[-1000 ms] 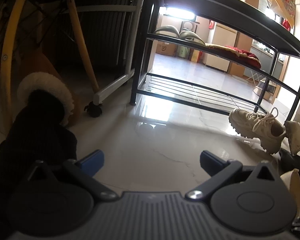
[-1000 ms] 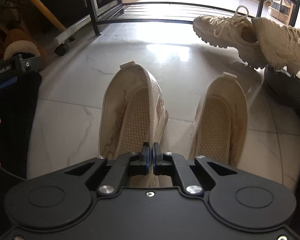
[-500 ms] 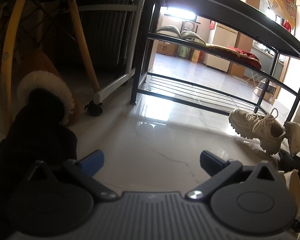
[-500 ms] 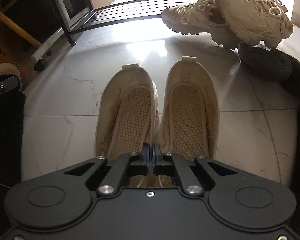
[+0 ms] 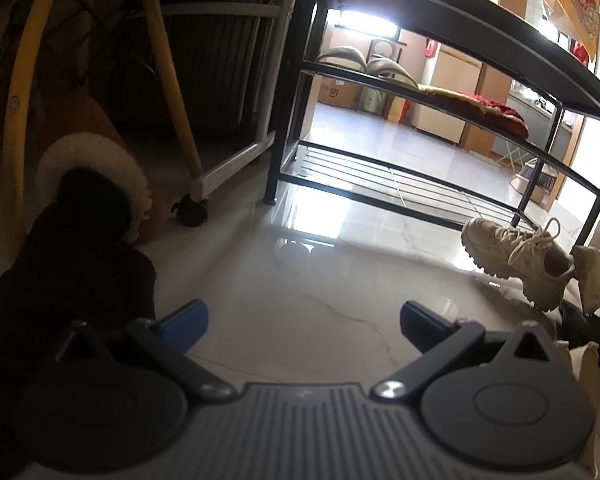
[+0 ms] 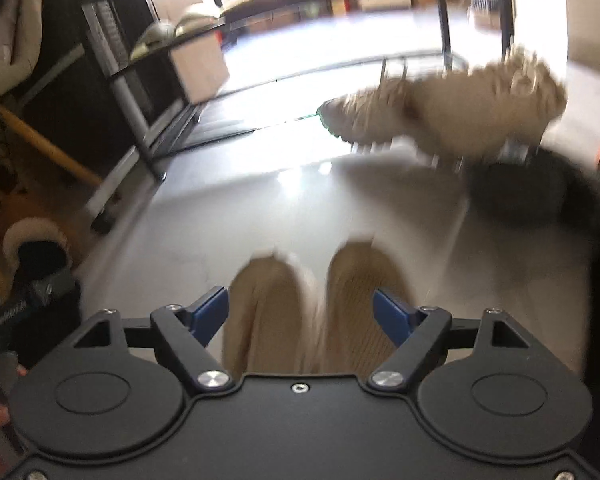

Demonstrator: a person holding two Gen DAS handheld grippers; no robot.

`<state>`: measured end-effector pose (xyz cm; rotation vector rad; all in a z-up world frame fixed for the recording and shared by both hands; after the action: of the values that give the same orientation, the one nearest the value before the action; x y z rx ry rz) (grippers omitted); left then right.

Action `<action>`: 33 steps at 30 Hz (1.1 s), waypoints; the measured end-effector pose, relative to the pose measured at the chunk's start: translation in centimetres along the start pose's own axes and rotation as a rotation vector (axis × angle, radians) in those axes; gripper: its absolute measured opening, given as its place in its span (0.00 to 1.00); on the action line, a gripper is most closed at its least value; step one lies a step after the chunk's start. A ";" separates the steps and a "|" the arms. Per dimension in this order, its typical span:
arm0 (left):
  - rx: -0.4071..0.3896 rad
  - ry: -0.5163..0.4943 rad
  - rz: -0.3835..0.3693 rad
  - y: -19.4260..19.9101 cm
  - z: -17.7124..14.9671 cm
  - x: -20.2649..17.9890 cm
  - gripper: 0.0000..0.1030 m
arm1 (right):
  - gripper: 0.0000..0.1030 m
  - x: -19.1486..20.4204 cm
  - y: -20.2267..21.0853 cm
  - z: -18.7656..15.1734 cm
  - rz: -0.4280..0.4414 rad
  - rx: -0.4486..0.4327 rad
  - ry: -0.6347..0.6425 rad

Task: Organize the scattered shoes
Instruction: 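Carry the pair of embroidered shoes toward the black metal rack with the right gripper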

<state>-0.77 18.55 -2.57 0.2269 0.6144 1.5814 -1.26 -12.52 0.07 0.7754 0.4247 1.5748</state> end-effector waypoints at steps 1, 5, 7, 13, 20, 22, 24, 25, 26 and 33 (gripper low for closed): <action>0.000 -0.002 0.000 0.0 0.0 0.0 1.00 | 0.77 -0.4 -0.8 0.0 -0.007 0.017 -0.008; 0.005 -0.005 0.001 -0.1 -0.1 0.0 1.00 | 0.62 -0.8 -3.5 -1.0 -0.013 0.076 -0.009; 0.008 -0.005 0.002 -0.1 -0.1 0.0 0.99 | 0.62 -0.4 -4.6 -1.5 -0.017 0.096 0.006; 0.008 0.003 -0.001 -0.3 -0.1 0.1 0.99 | 0.50 0.5 -6.3 -1.9 -0.022 0.118 0.030; 0.026 0.004 0.000 -0.7 -0.3 0.0 0.99 | 0.30 0.8 -6.9 -1.5 -0.036 0.121 0.048; 0.028 0.003 0.000 -0.8 -0.3 -0.1 0.99 | 0.23 0.8 -6.9 -1.3 -0.050 0.118 0.044; 0.033 0.002 0.002 -0.9 -0.3 -0.1 0.99 | 0.16 0.7 -7.0 -1.2 -0.063 0.116 0.039; 0.035 0.001 0.003 -0.9 -0.3 -0.1 0.99 | 0.12 0.7 -7.1 -1.1 -0.056 0.116 0.028; 0.036 0.001 0.004 -0.9 -0.4 -0.2 0.99 | 0.11 0.7 -7.1 -1.0 -0.050 0.116 0.017; 0.039 -0.003 0.007 -1.0 -0.4 -0.2 1.00 | 0.11 1.3 -8.0 0.3 -0.053 0.097 0.012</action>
<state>-0.05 18.22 -3.35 0.2611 0.6431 1.5770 4.69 -9.99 -4.81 0.8224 0.5297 1.5187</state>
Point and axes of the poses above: each gripper's, at about its wrist camera, not at the fingertips, and y roughly against the way its jaws point, x to its left, z to its top, the point moved 2 cm from there along -y, roughly the way its jaws point
